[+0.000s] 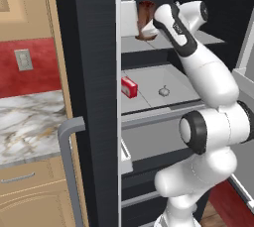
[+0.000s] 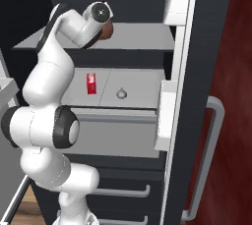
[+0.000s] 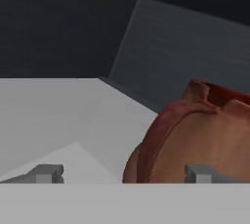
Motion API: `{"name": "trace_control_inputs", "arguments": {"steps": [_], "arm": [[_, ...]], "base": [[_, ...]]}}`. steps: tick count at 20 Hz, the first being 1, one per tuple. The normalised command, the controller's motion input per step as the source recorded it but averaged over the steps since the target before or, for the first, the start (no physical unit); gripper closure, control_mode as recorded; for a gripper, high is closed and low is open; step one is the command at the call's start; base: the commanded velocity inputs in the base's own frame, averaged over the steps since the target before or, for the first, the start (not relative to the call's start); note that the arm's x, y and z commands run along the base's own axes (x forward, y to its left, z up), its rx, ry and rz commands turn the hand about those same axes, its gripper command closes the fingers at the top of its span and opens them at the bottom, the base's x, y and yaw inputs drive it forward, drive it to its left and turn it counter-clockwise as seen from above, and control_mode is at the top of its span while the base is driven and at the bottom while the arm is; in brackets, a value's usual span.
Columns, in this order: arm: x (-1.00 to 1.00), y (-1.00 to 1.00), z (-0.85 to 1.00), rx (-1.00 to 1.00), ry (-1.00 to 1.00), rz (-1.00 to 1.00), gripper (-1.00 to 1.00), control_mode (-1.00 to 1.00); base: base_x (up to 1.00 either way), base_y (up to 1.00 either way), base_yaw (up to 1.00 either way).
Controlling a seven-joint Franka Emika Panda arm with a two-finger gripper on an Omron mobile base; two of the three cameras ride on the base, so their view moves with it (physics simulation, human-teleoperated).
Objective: Move the boxed food and garlic from the top shelf to the second highest shelf to make space. Then, place the pitcher from the counter on the cleared top shelf.
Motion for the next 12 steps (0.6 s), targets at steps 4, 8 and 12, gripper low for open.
{"name": "trace_control_inputs", "arguments": {"steps": [4,8,12], "arm": [[-0.16,-0.01,-0.11,0.00,-0.04,-0.15,-1.00,-1.00],[-0.39,-0.22,0.03,0.00,-0.10,-0.18,-1.00,-1.00],[-0.55,-0.40,0.12,0.00,-0.11,-0.18,-1.00,-1.00]], "base": [[0.00,0.00,0.00],[0.00,0.00,0.00],[0.00,0.00,0.00]]}}
